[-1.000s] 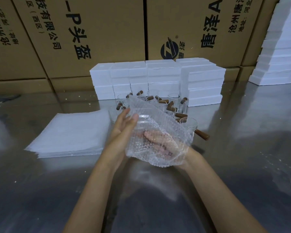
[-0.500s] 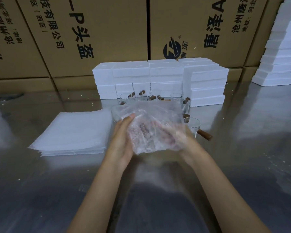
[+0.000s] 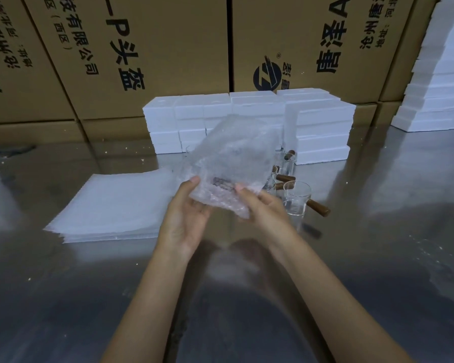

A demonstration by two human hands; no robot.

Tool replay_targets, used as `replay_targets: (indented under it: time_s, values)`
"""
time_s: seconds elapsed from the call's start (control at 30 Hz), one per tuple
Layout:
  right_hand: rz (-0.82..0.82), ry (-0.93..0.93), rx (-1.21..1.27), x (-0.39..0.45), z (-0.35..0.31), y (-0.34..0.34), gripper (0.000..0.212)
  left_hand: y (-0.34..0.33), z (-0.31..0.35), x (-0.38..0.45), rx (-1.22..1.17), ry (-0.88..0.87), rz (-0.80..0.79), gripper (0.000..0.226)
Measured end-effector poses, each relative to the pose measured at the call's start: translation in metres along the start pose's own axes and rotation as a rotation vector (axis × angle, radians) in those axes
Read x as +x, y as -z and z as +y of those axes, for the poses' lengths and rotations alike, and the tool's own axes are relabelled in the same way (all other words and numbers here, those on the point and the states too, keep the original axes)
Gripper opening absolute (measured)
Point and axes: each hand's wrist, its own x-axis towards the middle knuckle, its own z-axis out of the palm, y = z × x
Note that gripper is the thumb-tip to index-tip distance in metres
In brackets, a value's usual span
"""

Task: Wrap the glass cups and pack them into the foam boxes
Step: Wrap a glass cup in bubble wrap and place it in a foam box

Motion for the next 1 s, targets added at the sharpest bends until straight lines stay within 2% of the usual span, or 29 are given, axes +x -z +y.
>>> replay_targets:
  time_s: [0.07,0.13,0.23,0.33,0.47,0.53,0.6,0.7,0.87,0.93,1.0]
  values:
    - [0.090,0.024,0.044,0.008,-0.005,0.016,0.008,0.001,-0.004,0.001,0.062,0.029,-0.034,0.055]
    - [0.123,0.035,0.066,0.012,-0.005,0.028,0.013,0.001,-0.009,0.000,0.222,0.047,-0.066,0.067]
    - [0.198,0.072,-0.022,0.013,-0.004,0.030,0.035,0.001,-0.017,-0.004,0.554,0.059,-0.055,0.065]
    - [0.219,0.171,-0.189,0.016,0.002,0.025,0.019,0.004,-0.023,-0.003,0.815,0.036,-0.052,0.066]
    - [0.208,0.314,-0.424,0.016,0.008,0.023,0.029,0.010,-0.021,0.002,1.022,0.058,-0.126,0.077]
    - [0.209,0.370,-0.547,0.013,0.010,0.020,0.031,0.010,-0.019,0.000,1.001,0.051,-0.182,0.079]
    - [0.216,0.395,-0.605,0.014,0.013,0.018,0.025,0.009,-0.018,-0.002,0.913,0.014,-0.219,0.074]
    - [0.194,0.365,-0.585,0.015,0.012,0.018,0.019,0.006,-0.019,-0.003,0.879,-0.063,-0.211,0.050]
    - [0.086,0.321,-0.501,0.012,0.008,0.018,0.007,0.007,-0.021,-0.002,1.027,-0.178,-0.009,0.029]
    - [0.037,0.355,-0.458,0.008,0.006,0.017,0.014,0.006,-0.024,-0.003,1.074,-0.204,0.032,0.025]
    - [-0.012,0.418,-0.538,0.006,0.006,0.015,0.023,0.006,-0.027,-0.003,1.167,-0.273,0.037,0.020]
